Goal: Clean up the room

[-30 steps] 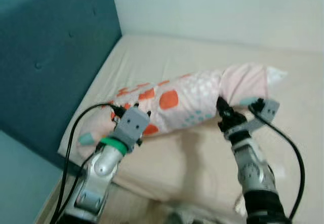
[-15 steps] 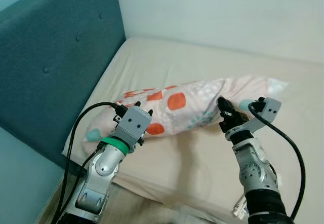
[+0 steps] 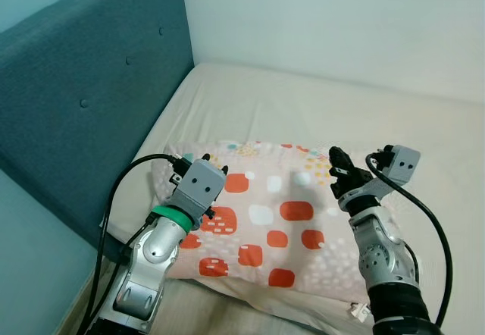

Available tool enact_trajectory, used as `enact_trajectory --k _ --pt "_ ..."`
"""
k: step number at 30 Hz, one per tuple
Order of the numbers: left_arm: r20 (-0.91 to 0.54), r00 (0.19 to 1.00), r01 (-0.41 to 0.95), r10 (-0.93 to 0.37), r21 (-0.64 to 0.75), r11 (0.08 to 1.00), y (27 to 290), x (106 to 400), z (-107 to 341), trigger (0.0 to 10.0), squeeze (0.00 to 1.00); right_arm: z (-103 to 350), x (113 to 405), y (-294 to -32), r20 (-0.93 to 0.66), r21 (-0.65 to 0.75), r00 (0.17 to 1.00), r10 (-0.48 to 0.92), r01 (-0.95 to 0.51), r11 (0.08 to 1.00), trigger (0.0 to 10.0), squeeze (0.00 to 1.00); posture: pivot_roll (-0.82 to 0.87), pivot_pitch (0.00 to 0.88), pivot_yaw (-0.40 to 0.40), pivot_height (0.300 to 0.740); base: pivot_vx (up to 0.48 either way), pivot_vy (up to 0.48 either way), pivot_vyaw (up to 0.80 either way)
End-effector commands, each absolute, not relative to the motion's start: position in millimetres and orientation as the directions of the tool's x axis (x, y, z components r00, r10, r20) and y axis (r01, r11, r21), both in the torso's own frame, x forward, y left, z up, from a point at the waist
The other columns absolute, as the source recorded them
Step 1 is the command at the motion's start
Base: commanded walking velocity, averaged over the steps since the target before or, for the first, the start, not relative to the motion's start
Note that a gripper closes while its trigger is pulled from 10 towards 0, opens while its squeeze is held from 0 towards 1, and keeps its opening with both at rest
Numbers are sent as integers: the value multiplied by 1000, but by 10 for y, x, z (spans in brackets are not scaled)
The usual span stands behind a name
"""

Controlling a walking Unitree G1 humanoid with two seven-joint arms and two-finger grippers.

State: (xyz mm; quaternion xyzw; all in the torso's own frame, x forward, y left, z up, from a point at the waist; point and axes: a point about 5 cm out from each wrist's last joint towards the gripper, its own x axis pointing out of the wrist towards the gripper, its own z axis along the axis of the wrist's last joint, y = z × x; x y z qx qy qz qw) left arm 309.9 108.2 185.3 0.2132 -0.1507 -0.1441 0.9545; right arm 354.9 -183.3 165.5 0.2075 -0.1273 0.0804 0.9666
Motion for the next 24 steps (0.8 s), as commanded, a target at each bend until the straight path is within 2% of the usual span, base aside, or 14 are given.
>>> enact_trajectory --k 1,5,7,12,15,18,19,24 --pt "191 916 235 -353 457 858 1081 3091 1780 10000 0 1520 3511 -1808 236 380 966 102 -188 906 10000 0 -95 120 78 740 0 0 0" --pt "168 912 275 -375 429 861 1070 3067 1739 10000 0 1439 3455 -1708 217 342 970 106 -177 923 10000 0 -96 119 84 740 0 0 0" --pt "128 925 305 -358 312 900 1105 3066 1685 10000 0 1423 3397 -1607 218 271 969 116 -174 947 10000 0 -97 117 87 740 0 0 0" --pt "84 940 306 -331 218 927 1158 3081 1624 10000 0 1435 3345 -1549 233 218 966 111 -163 962 10000 0 -102 112 89 740 0 0 0" --pt "39 944 311 -327 219 925 1207 3083 1521 10000 0 1431 3275 -1565 247 187 967 69 -117 975 10000 0 -110 97 86 740 0 0 0" --pt "-44 956 291 -289 215 932 1334 3056 1280 10000 0 1236 3142 -1627 198 143 980 32 -61 988 10000 0 -127 87 87 740 0 0 0" --pt "-97 967 252 -235 250 935 1460 3020 1095 10000 0 1009 3023 -1677 131 48 991 29 -36 998 10000 0 -134 83 88 740 0 0 0" --pt "-175 980 158 -100 356 921 1756 2911 805 10000 0 701 2867 -1696 20 1 999 37 -37 999 10000 0 -155 70 67 740 0 0 0"
